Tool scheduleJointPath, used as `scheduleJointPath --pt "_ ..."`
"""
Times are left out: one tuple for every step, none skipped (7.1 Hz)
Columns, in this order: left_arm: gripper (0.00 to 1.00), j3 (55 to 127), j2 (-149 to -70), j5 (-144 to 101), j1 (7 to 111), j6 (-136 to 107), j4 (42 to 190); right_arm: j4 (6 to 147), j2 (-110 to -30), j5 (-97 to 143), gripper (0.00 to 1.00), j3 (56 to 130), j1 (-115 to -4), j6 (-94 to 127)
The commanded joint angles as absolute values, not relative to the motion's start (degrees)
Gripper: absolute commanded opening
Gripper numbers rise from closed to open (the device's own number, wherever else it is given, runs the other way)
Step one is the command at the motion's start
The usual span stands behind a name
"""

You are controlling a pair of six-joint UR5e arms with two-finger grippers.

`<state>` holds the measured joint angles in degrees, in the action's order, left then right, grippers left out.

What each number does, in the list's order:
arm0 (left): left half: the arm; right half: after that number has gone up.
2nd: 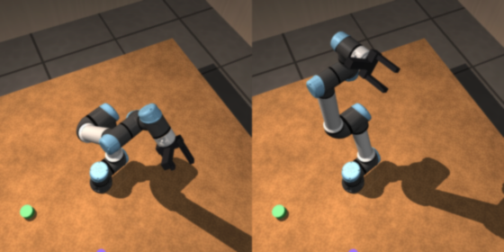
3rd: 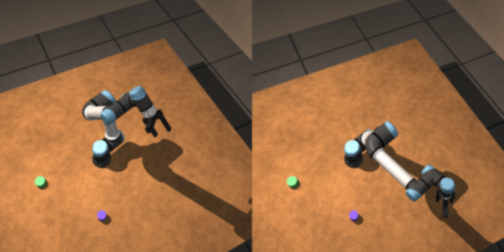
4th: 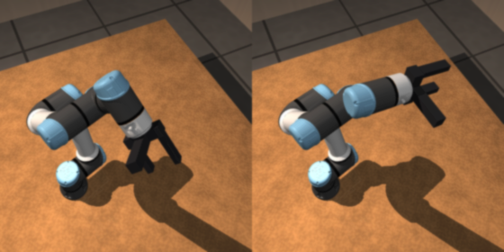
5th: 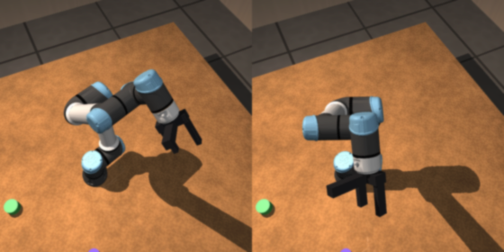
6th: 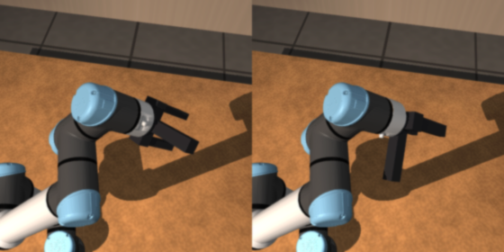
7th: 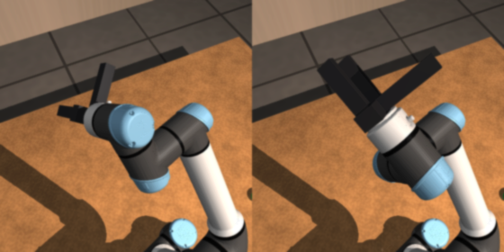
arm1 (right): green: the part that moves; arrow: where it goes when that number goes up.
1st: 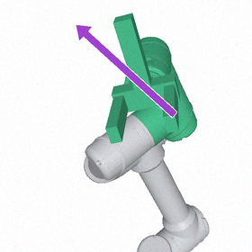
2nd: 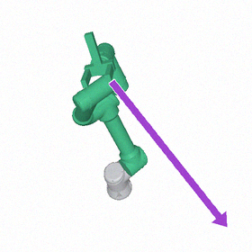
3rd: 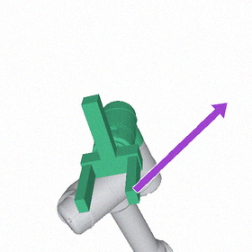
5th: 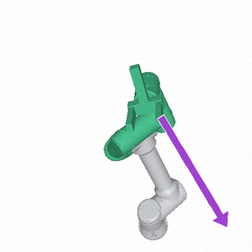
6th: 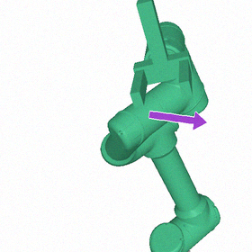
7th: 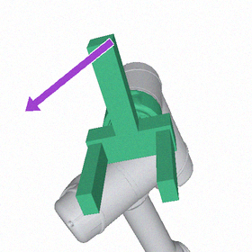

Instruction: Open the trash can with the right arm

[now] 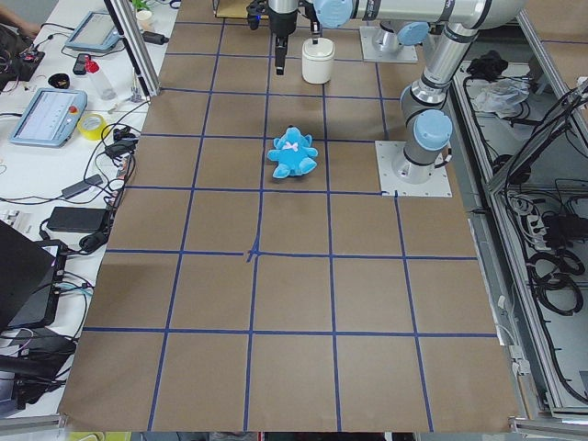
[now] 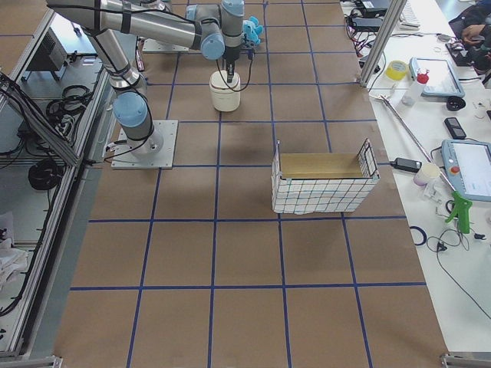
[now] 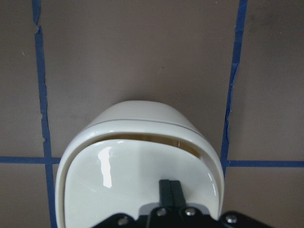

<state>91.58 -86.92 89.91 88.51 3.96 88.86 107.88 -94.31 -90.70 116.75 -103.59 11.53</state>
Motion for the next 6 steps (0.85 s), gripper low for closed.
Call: scheduleJointPath --pt "1.0 91.58 -86.92 89.91 88.51 3.96 88.86 94.66 -94.22 -90.88 0.0 105.11 -103.19 11.17" --pt "1.0 91.58 -86.92 89.91 88.51 3.96 88.86 88.92 -93.96 -91.57 0.08 97.63 -102.4 11.16" --pt "1.0 91.58 -86.92 89.91 88.51 3.96 88.86 87.73 -93.52 -92.19 0.68 93.21 -101.09 11.08" --pt "1.0 91.58 -86.92 89.91 88.51 3.96 88.86 87.71 -93.43 -91.76 1.0 91.16 -97.33 9.6" --pt "1.0 91.58 -86.92 90.0 88.51 3.96 88.86 87.11 -93.43 -91.41 1.0 88.79 -92.25 3.4" --pt "1.0 91.58 -86.92 90.0 88.51 3.96 88.86 87.27 -93.51 -91.67 1.0 86.86 -89.59 -0.49"
